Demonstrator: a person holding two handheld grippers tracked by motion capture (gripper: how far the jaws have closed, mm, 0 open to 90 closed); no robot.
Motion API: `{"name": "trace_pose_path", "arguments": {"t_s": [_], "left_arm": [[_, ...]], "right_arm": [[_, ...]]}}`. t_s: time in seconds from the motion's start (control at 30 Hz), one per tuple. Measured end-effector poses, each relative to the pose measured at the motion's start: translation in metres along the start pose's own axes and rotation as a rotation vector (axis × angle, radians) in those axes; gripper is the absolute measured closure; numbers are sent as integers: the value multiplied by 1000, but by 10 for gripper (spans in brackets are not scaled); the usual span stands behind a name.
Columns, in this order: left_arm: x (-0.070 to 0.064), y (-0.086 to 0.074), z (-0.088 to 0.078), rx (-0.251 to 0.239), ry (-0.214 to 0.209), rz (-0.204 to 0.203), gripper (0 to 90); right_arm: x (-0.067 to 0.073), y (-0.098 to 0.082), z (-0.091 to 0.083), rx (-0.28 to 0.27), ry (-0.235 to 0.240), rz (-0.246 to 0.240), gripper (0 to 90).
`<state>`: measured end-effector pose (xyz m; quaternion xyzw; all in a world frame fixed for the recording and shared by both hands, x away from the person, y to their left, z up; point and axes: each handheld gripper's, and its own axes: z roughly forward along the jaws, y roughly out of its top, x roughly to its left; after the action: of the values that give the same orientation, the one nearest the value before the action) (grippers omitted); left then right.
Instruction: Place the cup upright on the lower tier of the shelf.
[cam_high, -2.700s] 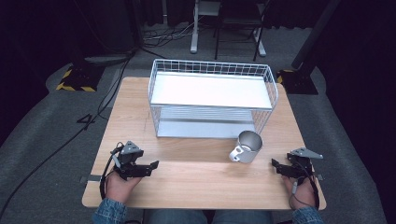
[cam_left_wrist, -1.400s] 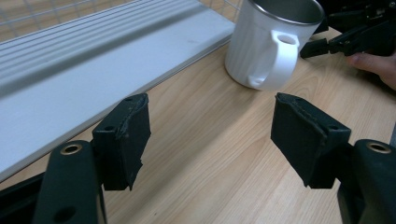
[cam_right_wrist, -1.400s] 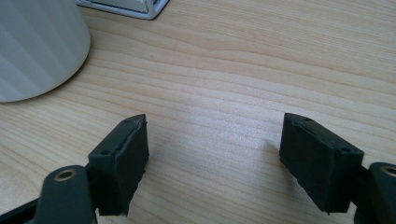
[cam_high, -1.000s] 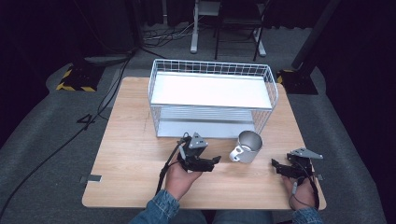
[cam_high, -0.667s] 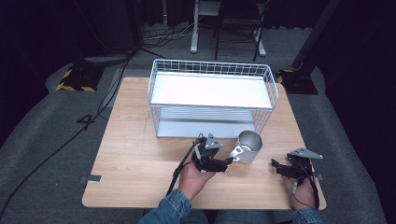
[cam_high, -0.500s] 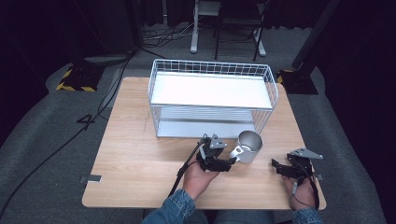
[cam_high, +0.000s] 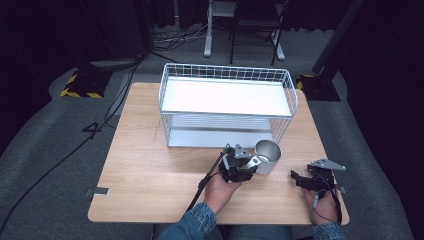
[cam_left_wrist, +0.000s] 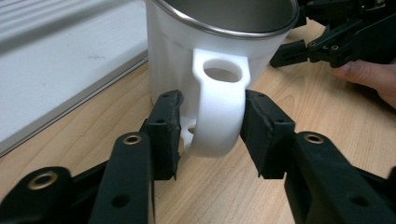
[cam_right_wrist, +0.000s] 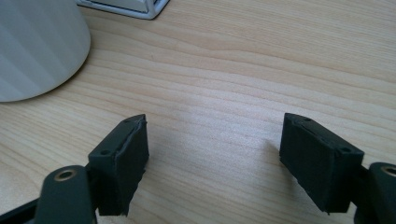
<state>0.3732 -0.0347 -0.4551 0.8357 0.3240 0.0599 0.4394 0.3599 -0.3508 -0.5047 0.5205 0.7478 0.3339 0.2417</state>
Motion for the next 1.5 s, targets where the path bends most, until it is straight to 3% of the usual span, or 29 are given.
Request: {"name": "trace_pose_path", "arguments": {"t_s": [0.17,0.43,0.83,1.2,1.5], "left_arm": [[-2,2,1,2,0,2,631],[-9,3,0,18,17,77,710],[-8,3,-9,-33,-14,67,721],[-4,9,-25,-98,19,74,721],[7,21,-31,-156,50,42,721]], "right_arm": [[0,0,0,0,0,0,240],[0,0,0,0,0,0,240],[0,0,0,0,3,-2,242],[1,0,0,2,5,-3,242],[1,0,-1,2,7,-4,241]]}}
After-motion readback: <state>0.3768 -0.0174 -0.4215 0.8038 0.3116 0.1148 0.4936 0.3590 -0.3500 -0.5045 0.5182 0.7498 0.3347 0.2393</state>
